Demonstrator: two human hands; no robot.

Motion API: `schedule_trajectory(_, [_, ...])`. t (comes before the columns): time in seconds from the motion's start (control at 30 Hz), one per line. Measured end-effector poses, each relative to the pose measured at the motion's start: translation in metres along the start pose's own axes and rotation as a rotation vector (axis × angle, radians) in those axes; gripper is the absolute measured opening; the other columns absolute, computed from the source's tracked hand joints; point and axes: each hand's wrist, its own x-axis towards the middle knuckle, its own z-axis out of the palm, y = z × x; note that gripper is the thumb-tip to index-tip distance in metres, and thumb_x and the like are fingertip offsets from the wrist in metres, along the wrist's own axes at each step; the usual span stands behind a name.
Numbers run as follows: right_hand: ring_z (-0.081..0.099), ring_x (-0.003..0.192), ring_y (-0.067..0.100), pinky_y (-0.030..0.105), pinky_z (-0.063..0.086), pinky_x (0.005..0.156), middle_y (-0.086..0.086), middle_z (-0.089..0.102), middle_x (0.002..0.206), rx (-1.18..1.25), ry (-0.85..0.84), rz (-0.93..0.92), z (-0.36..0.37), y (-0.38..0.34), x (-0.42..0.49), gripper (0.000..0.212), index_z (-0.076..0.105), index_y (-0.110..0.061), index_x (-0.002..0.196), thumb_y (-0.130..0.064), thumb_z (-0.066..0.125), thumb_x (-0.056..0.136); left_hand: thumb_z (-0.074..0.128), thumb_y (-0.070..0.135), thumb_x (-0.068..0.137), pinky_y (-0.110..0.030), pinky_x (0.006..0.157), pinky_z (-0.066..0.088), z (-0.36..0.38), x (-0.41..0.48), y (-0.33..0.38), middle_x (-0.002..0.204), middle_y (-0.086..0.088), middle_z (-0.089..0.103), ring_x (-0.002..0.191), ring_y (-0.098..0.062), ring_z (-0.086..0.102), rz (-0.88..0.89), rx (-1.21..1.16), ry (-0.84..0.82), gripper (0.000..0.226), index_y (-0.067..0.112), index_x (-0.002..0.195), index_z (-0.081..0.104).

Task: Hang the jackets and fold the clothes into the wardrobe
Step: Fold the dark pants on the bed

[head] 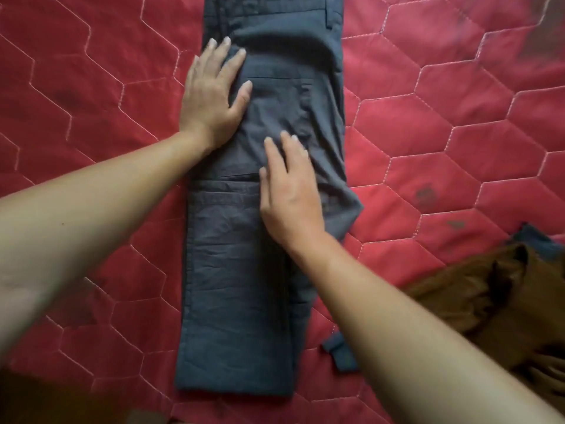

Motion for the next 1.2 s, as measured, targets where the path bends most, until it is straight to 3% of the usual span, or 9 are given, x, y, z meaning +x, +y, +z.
schedule_trajectory(0.17, [0.051, 0.123, 0.033, 0.041, 0.038, 0.111, 0.017, 0.054, 0.135, 0.343, -0.031, 0.379, -0.011, -0.017, -0.072, 0.061, 0.043, -0.002, 0.150, -0.021, 0.060, 0.095, 0.049, 0.023, 0.102, -0.027, 0.116, 0.035, -0.025, -0.062, -0.008, 0.139, -0.009, 0.060, 0.133, -0.015, 0.052, -0.139, -0.394, 0.072, 0.036, 0.007, 0.131, 0.063])
schedule_trajectory(0.3, [0.060, 0.113, 0.023, 0.037, 0.044, 0.103, 0.008, 0.061, 0.126, 0.512, -0.158, 0.670, -0.024, -0.016, -0.073, 0.055, 0.047, -0.014, 0.143, -0.025, 0.069, 0.094, 0.057, 0.027, 0.099, -0.027, 0.109, 0.040, -0.041, -0.160, -0.014, 0.121, 0.013, 0.055, 0.118, -0.006, 0.052, -0.130, -0.354, 0.030, 0.029, 0.032, 0.128, 0.057])
schedule_trajectory(0.37, [0.064, 0.106, 0.024, 0.037, 0.048, 0.097, 0.006, 0.067, 0.113, 0.536, -0.255, 0.743, -0.027, -0.013, -0.075, 0.039, 0.055, -0.015, 0.127, -0.029, 0.070, 0.093, 0.063, 0.030, 0.095, -0.025, 0.100, 0.045, -0.039, -0.198, -0.014, 0.118, 0.009, 0.052, 0.110, -0.004, 0.053, -0.189, -0.373, -0.033, 0.040, 0.041, 0.132, 0.050])
schedule_trajectory(0.53, [0.069, 0.097, 0.021, 0.042, 0.054, 0.094, 0.001, 0.074, 0.100, 0.592, -0.426, 0.795, -0.025, -0.005, -0.117, 0.018, 0.066, -0.014, 0.101, -0.027, 0.073, 0.091, 0.078, 0.021, 0.088, -0.018, 0.084, 0.051, -0.033, -0.246, 0.000, 0.111, -0.002, 0.061, 0.087, -0.010, 0.057, -0.536, -0.540, -0.078, 0.052, 0.035, 0.129, 0.049])
schedule_trajectory(0.67, [0.072, 0.099, 0.016, 0.040, 0.057, 0.096, 0.000, 0.077, 0.104, 0.782, -0.448, 0.879, -0.020, -0.001, -0.164, 0.014, 0.071, -0.011, 0.106, -0.015, 0.070, 0.093, 0.077, 0.018, 0.087, -0.018, 0.086, 0.050, -0.036, -0.283, 0.001, 0.113, -0.006, 0.064, 0.089, -0.017, 0.062, -0.528, -0.453, -0.153, 0.031, 0.033, 0.108, 0.061])
schedule_trajectory(0.77, [0.072, 0.104, 0.019, 0.038, 0.057, 0.097, 0.002, 0.077, 0.109, 0.871, -0.473, 0.914, -0.015, -0.006, -0.200, 0.021, 0.072, -0.011, 0.113, -0.008, 0.069, 0.093, 0.079, 0.017, 0.085, -0.028, 0.085, 0.051, -0.037, -0.317, 0.003, 0.111, -0.009, 0.063, 0.085, -0.016, 0.060, -0.579, -0.442, -0.204, 0.033, 0.026, 0.111, 0.061])
schedule_trajectory(0.93, [0.071, 0.102, 0.018, 0.032, 0.056, 0.094, 0.005, 0.076, 0.112, 0.859, -0.420, 0.939, -0.006, -0.013, -0.253, 0.018, 0.071, -0.010, 0.111, -0.005, 0.066, 0.094, 0.080, 0.011, 0.083, -0.009, 0.064, 0.044, -0.034, -0.370, 0.027, 0.096, -0.001, 0.058, 0.068, -0.009, 0.054, -0.734, -0.518, -0.132, 0.043, 0.019, 0.114, 0.052])
schedule_trajectory(1.07, [0.068, 0.102, 0.013, 0.026, 0.053, 0.095, 0.000, 0.074, 0.109, 0.881, -0.373, 0.910, -0.001, -0.018, -0.283, 0.018, 0.069, -0.018, 0.108, -0.006, 0.058, 0.101, 0.078, 0.012, 0.086, -0.024, 0.072, 0.051, -0.032, -0.412, 0.035, 0.100, 0.000, 0.064, 0.073, -0.007, 0.059, -0.830, -0.624, -0.143, 0.039, 0.019, 0.117, 0.054])
schedule_trajectory(1.2, [0.069, 0.109, 0.015, 0.031, 0.052, 0.100, -0.002, 0.074, 0.112, 0.872, -0.419, 0.939, 0.003, -0.014, -0.310, 0.017, 0.070, -0.021, 0.106, -0.012, 0.056, 0.103, 0.077, 0.016, 0.086, -0.026, 0.090, 0.046, -0.034, -0.442, 0.036, 0.122, -0.004, 0.047, 0.079, -0.004, 0.054, -0.837, -0.514, -0.103, 0.036, 0.023, 0.118, 0.062])
